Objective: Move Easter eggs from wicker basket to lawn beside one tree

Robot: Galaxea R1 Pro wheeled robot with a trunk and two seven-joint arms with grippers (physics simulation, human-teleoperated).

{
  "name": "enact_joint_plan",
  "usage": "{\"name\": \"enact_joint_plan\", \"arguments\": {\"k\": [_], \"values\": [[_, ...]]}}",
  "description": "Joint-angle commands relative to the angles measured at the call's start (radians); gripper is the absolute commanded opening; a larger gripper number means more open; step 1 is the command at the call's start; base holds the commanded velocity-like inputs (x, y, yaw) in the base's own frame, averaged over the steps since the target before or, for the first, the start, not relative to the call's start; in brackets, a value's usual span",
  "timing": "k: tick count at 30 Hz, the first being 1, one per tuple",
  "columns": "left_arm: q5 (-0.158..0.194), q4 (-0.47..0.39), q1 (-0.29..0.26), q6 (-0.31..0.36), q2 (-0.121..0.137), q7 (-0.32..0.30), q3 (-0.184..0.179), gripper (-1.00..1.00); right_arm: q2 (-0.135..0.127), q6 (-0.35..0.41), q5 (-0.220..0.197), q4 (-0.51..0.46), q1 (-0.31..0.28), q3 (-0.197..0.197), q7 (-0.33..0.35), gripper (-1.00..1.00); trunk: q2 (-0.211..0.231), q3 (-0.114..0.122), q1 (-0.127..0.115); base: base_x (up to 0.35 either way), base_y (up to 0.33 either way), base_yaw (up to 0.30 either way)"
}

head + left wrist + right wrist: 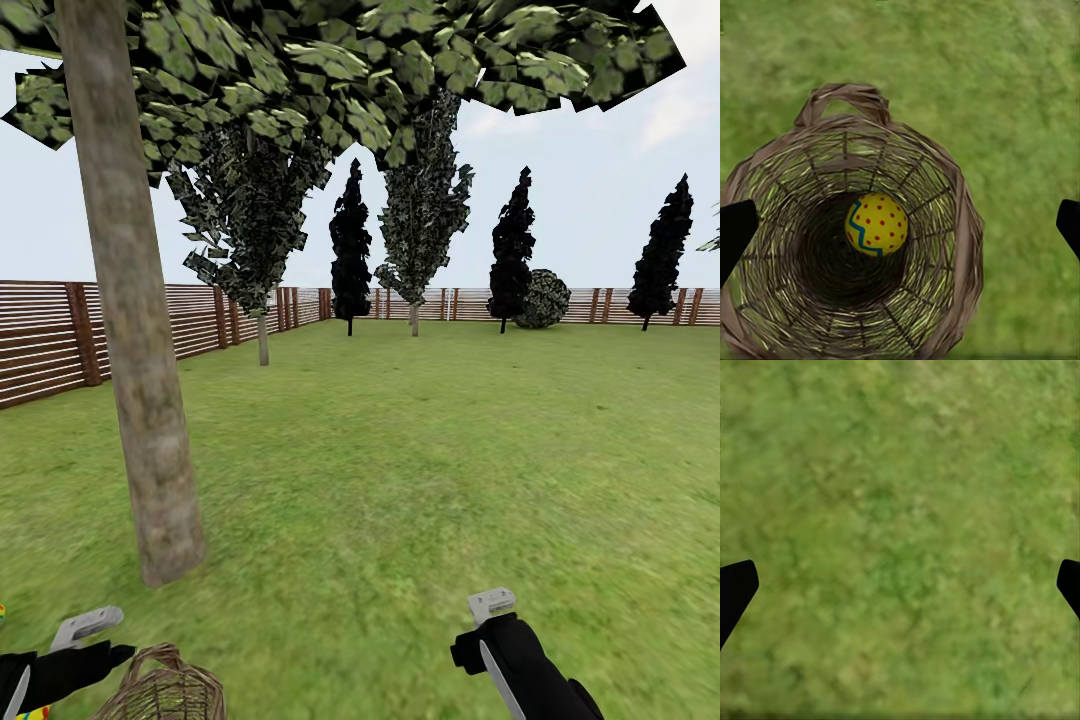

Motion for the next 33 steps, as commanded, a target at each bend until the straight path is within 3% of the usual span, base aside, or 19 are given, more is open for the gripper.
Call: {"name": "enact_joint_plan", "arguments": {"k": [1, 14, 33], "values": [[-0.010, -0.001, -0.001, 0.003, 0.002, -0.010, 0.004, 1.00, -0.001, 0.005, 0.000, -0.001, -0.001, 0.004, -0.004, 1.00, -0.001, -0.001, 0.000, 0.000, 0.000, 0.000], [-0.012, -0.001, -0.001, 0.003, 0.031, -0.009, 0.019, 1.00, -0.001, 0.005, -0.004, -0.001, -0.001, 0.002, -0.004, 1.00, -0.001, -0.001, 0.000, 0.000, 0.000, 0.000], [-0.012, -0.001, -0.001, 0.002, 0.022, -0.008, 0.015, 1.00, -0.002, 0.005, -0.006, -0.001, -0.001, 0.002, -0.004, 1.00, -0.001, -0.001, 0.000, 0.000, 0.000, 0.000]]}}
